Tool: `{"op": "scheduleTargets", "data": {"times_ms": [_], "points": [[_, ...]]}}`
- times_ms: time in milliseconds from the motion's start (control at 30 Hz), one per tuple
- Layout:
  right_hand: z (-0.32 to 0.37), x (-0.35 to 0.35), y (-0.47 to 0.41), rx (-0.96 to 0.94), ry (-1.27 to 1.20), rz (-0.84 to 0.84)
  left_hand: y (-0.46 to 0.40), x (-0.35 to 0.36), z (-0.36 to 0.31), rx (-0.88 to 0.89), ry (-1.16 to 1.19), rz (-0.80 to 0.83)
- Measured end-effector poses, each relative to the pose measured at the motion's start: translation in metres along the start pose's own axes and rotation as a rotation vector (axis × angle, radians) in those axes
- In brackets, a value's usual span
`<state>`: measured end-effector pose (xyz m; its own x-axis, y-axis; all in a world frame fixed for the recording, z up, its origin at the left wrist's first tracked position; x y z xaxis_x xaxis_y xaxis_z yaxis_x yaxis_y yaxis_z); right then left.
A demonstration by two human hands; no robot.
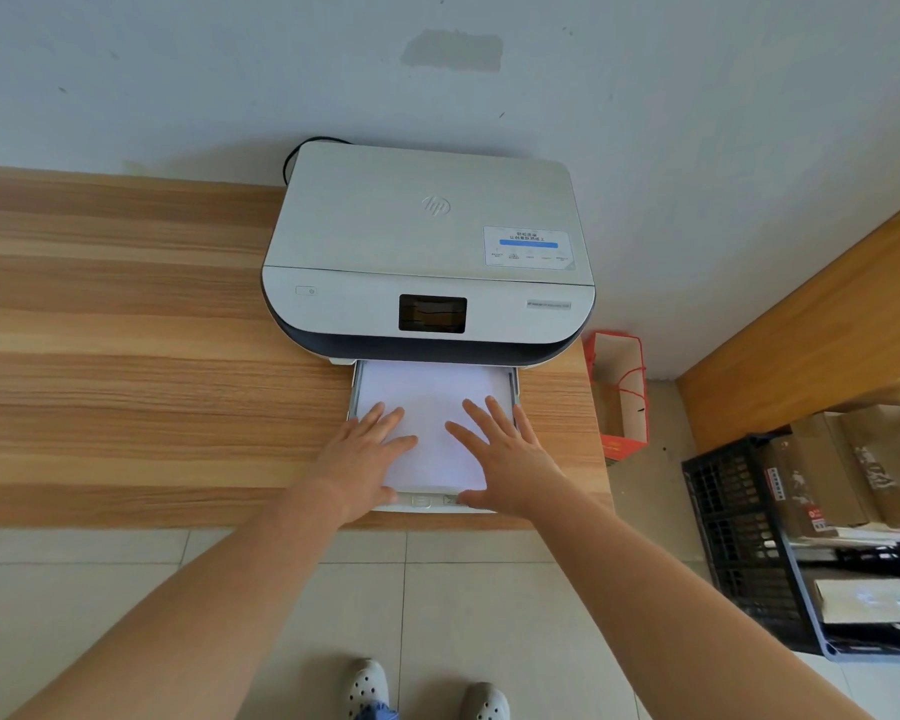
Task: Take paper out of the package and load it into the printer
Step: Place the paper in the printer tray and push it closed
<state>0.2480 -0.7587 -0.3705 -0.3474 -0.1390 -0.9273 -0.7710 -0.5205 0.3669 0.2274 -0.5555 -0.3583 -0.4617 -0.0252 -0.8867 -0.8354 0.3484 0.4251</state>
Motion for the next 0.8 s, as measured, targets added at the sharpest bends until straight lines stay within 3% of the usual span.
{"op": "scheduleTargets", "data": {"times_ms": [133, 800], "points": [[0.002, 0.008, 0.009, 0.004, -0.001, 0.042, 0.008, 0.006, -0.003, -0.003, -0.034, 0.05], [0.006, 0.005, 0.019, 0.034, -0.182, 0.025, 0.013, 0.008, 0.001, 0.008, 0.068, -0.002]]}}
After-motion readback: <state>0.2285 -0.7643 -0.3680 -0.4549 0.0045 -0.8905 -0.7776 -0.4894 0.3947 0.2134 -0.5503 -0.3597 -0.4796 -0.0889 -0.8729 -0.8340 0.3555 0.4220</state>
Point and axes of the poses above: each hand's wrist, its own y-axis away from the middle knuckle, its own x-axis out of the palm, z = x × y, the point moved 3 cm from there along -y, towards the middle knuckle
